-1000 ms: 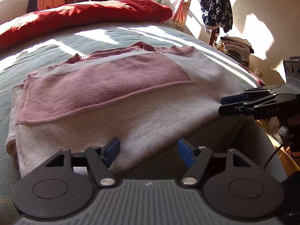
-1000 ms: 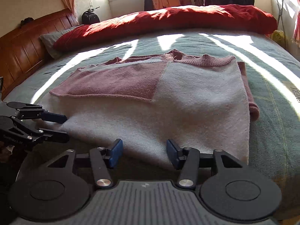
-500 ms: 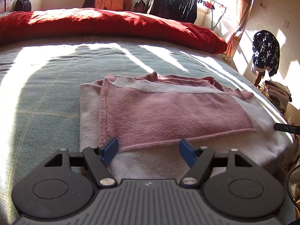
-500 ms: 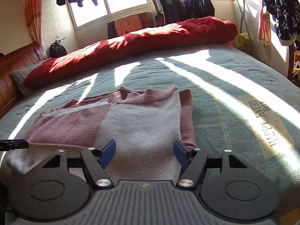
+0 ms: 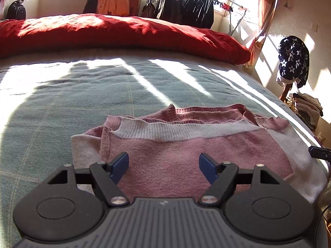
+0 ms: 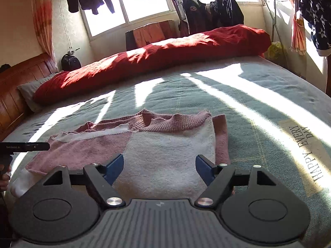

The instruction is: Fold clothes

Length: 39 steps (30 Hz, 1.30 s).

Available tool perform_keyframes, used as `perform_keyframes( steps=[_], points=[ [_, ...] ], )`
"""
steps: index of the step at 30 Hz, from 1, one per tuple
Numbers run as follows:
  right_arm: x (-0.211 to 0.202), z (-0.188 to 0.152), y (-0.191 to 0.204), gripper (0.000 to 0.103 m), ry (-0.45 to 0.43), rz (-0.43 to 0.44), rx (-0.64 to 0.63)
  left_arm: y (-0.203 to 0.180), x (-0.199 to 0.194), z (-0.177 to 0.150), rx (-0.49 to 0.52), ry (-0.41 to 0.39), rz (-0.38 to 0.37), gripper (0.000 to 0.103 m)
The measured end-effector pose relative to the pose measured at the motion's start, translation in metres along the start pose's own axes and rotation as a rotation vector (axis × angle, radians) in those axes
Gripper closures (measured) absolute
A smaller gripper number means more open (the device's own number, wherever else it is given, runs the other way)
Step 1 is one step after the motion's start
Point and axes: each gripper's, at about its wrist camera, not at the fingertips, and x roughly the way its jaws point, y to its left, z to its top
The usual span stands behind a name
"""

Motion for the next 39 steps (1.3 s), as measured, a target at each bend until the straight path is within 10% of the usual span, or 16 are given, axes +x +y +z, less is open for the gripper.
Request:
perform_keyframes(
  steps=[8,19,25,39],
  points=[
    [0.023,-0.015,-0.007,0.000,0.040,0.043,0.067,-0.014,-0.005,0.018,0.041,-0.004,-0.050,0.023],
    [0.026,-0.019,0.001,0.000,0.056,-0.007,0.050,-0.005,0.021,0.027,0.008,0.063,0.103,0.023],
    [0.027,-0.016,0.025,0.000,0.099,-0.084,-0.091,-0.044,-0.022,0.013,0.070,0.037,-0.041,0.015],
    [-0.032,-0.049,0.039,0.000,0.094,-0.030,-0.046,-0.048,-0.072,-0.049,-0.039,0.041,-0.027,0.010]
  ],
)
